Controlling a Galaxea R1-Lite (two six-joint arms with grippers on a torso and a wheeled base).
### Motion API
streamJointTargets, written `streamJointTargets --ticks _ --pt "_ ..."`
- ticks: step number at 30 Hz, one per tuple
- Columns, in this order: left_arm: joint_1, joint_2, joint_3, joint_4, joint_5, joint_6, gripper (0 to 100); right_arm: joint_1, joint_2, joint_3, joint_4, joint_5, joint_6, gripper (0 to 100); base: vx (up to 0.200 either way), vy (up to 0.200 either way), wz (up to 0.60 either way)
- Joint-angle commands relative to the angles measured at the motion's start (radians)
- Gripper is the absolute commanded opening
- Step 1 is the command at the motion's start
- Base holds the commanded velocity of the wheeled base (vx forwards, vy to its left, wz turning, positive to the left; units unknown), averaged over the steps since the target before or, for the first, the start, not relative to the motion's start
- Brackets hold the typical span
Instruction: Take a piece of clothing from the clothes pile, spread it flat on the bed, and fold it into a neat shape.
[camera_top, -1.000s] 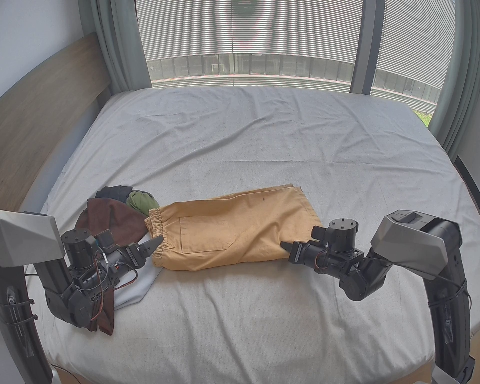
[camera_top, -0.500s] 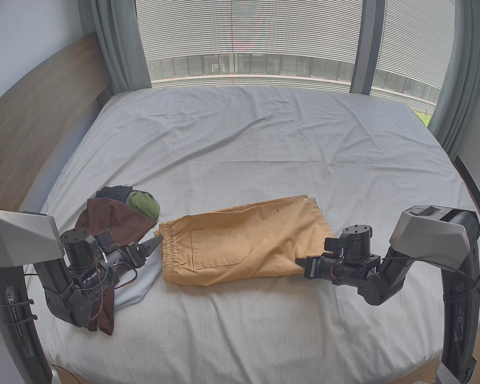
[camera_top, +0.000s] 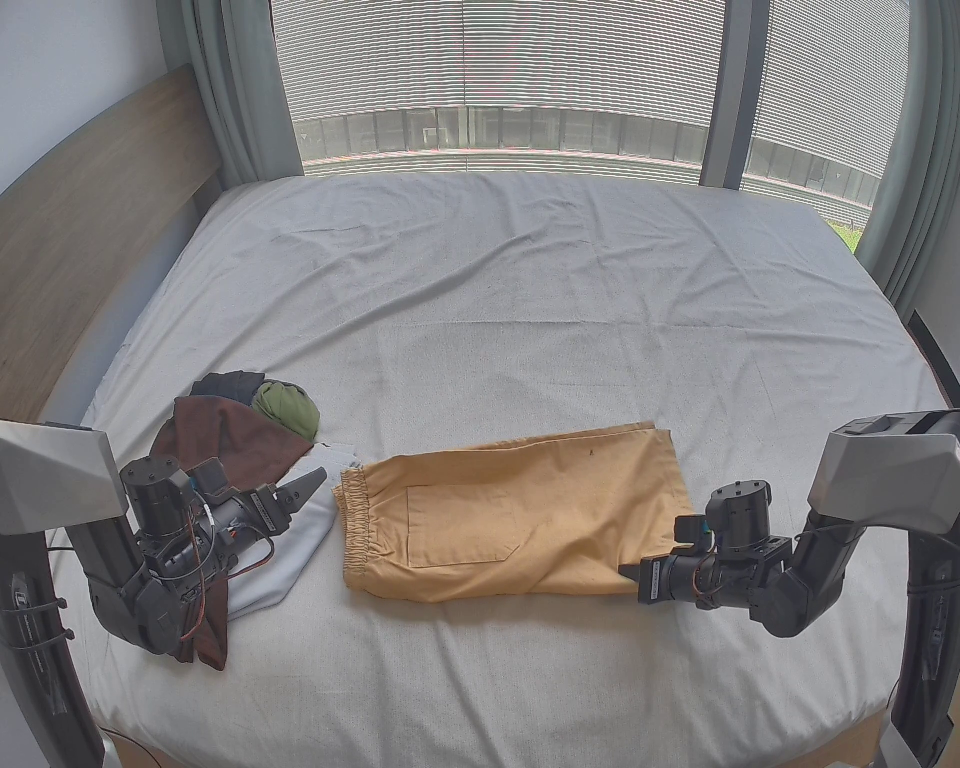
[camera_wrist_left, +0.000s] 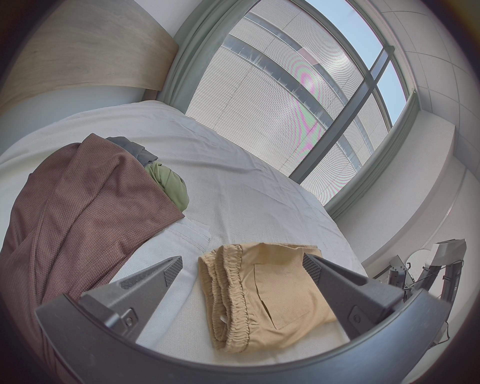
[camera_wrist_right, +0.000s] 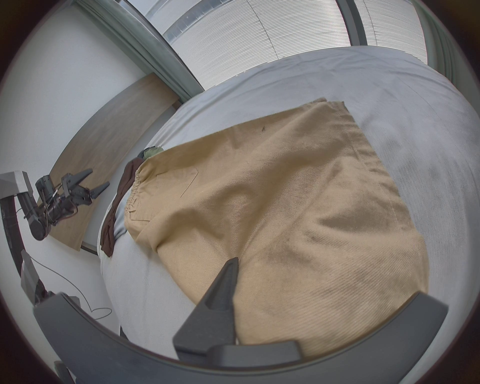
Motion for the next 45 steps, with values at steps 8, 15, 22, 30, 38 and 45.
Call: streamJointTargets --ticks 8,15,22,30,38,45 --pt "0.000 -0.006 0.000 0.000 0.000 0.000 100 0.000 -0.058 0.171 -0.018 -0.010 -0.020 0 0.000 0.000 0.00" --pt "-0.001 -0.007 0.000 0.000 0.000 0.000 100 -0.003 -0.053 0.215 -0.040 -0.010 -0.023 0 0.000 0.000 0.00" --pt "-0.003 -0.007 0.002 0.000 -0.002 0.000 100 -0.007 -0.047 0.217 -0.040 -0.011 -0.027 0 0.000 0.000 0.00" --pt "-0.006 -0.007 0.007 0.000 -0.002 0.000 100 0.010 -0.050 0.238 -0.041 -0.022 -0.029 100 0.000 0.000 0.00" --pt "-0.008 -0.006 0.008 0.000 -0.002 0.000 100 0.103 -0.070 0.326 -0.040 -0.016 -0.034 100 0.000 0.000 0.00" --pt "-0.011 -0.004 0.014 0.000 -0.003 -0.002 100 0.229 -0.171 0.370 -0.040 0.009 -0.024 100 0.000 0.000 0.00"
